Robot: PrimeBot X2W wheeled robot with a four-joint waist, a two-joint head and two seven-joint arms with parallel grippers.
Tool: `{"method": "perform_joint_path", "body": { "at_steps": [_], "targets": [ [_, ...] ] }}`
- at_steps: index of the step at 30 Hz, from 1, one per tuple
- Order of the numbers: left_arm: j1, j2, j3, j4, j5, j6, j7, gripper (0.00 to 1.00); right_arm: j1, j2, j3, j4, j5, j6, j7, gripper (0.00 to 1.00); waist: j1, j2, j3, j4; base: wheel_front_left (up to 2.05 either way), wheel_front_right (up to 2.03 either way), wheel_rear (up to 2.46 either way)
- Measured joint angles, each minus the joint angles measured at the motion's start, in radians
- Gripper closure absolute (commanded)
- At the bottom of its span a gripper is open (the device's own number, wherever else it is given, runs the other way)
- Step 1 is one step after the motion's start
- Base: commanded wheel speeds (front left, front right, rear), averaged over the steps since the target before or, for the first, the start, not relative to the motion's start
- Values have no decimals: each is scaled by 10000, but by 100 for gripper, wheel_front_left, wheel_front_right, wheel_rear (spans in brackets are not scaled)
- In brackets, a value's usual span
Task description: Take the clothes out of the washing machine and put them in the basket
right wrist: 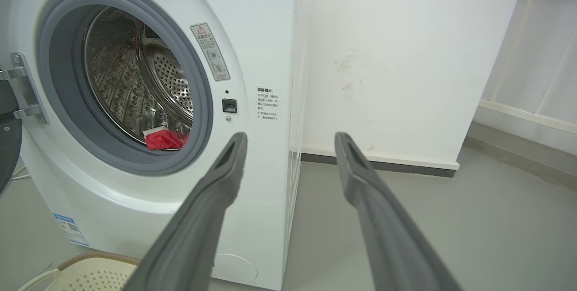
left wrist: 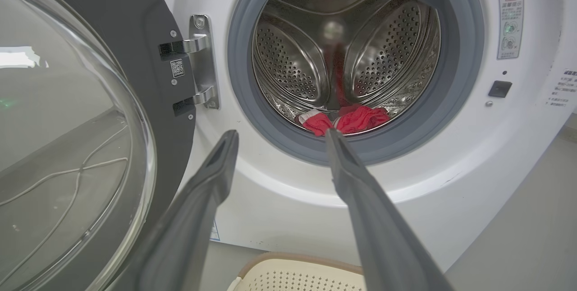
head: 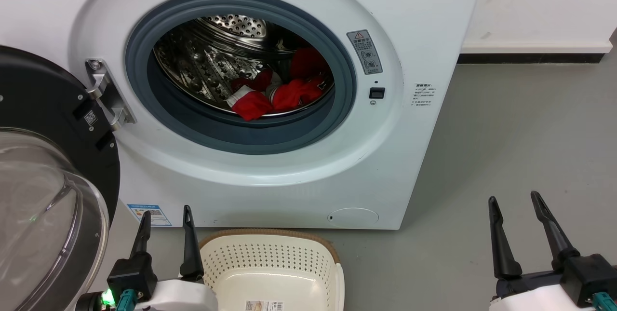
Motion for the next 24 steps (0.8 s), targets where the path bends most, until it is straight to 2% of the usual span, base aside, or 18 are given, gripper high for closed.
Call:
{"method": "perform_joint_path", "body": {
  "at_steps": [10,13,20,24],
  "targets": [
    [-57,0,19,142,15,-25,0,0,-3,0,12,0,-2,0,0,0,0,0,119,-39,0,0,0],
    [-361,0,33,326,17,-196,0,0,-32,0,42,-35,0,0,0,0,0,0,246,-69,0,0,0],
    [-2109,40,188,1570,334,-750,-12,0,-452,-2,138,-148,4,0,0,0,0,0,867,-246,0,0,0],
    [-3601,274,280,2792,470,-995,-13,0,-819,-4,198,-196,2,0,0,0,1,-1,1388,-426,0,0,0]
  ]
}}
